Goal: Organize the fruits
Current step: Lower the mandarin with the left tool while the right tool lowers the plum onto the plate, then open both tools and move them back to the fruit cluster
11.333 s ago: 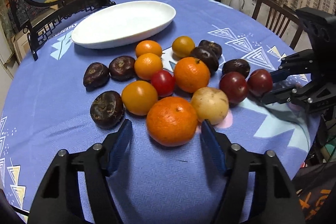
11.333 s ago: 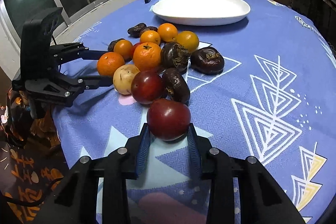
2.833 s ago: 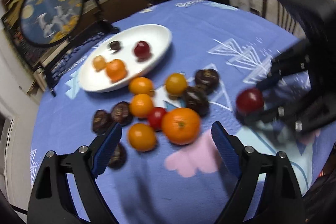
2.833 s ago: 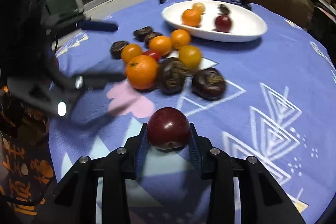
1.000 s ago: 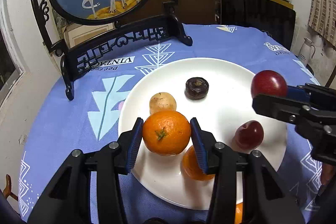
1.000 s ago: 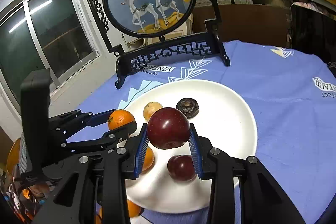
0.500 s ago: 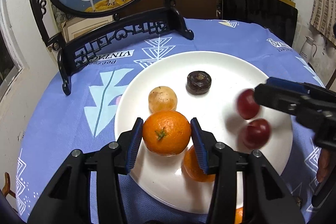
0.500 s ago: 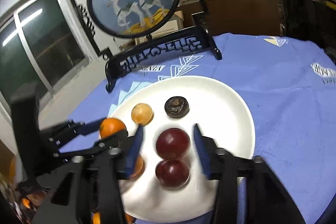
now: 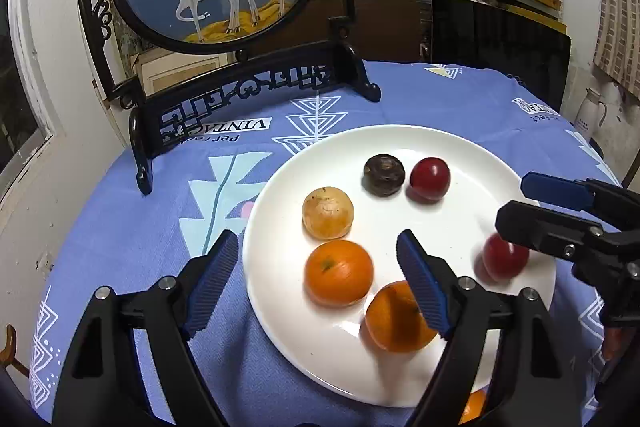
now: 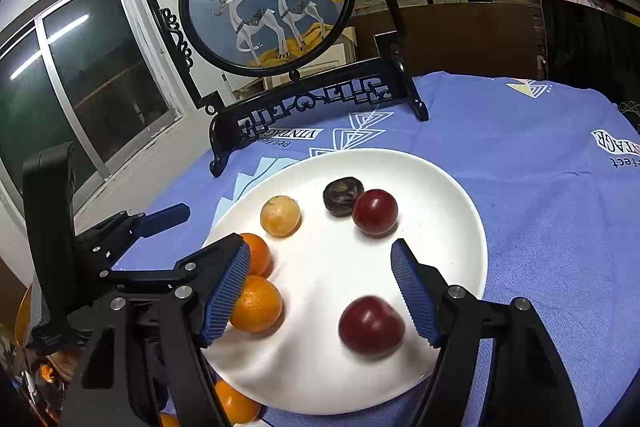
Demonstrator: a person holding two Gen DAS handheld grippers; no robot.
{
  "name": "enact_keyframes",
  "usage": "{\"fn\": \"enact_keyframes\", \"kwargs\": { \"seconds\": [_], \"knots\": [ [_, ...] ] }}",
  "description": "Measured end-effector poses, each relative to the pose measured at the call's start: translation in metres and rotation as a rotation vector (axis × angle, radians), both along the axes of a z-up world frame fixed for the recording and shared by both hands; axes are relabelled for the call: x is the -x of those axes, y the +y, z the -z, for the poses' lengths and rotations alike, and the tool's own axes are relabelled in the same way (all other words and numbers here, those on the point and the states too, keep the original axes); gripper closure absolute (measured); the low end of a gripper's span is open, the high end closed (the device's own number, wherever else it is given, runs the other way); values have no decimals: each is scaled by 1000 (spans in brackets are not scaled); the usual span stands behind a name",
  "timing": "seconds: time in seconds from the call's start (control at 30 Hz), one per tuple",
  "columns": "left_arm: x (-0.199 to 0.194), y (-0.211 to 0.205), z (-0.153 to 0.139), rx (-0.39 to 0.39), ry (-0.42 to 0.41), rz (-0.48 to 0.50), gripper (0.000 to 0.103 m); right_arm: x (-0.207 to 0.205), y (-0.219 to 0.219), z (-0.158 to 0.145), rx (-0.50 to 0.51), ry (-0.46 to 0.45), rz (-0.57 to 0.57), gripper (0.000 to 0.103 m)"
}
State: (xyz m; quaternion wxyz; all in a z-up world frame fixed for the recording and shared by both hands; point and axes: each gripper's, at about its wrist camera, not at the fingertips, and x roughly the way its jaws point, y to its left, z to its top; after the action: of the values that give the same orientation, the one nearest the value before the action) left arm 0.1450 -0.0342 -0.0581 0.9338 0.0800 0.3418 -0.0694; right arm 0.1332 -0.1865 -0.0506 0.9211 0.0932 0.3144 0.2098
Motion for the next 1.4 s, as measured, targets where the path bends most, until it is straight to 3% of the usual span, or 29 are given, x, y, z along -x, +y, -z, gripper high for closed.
{"fn": "enact_keyframes", "kwargs": {
  "seconds": [0.43,0.6,0.77,0.9,1.07,1.2,1.3,1.4],
  "knots": [
    [1,2,-1,-5,-16,-1,16,2,1,0,13,-8,1,29],
    [1,1,-2,-26,-23,9,15,3,2,-2,5,-14,5,22],
    [6,7,-12,4,-35,50,14,13,6,-13,-26,-25,-12,22],
    [11,10,-19,45,-46,70,12,46,6,-18,23,-35,11,22],
    [26,1,-30,21,-81,116,12,120,3,-6,142,-34,-21,22],
    [58,10,-51,91,-125,188,8,172,7,16,238,-4,-45,22],
    [83,24,-51,143,-107,219,8,196,17,32,302,8,-89,22],
    [102,39,-44,109,-64,199,8,200,32,40,304,17,-146,22]
  ]
}}
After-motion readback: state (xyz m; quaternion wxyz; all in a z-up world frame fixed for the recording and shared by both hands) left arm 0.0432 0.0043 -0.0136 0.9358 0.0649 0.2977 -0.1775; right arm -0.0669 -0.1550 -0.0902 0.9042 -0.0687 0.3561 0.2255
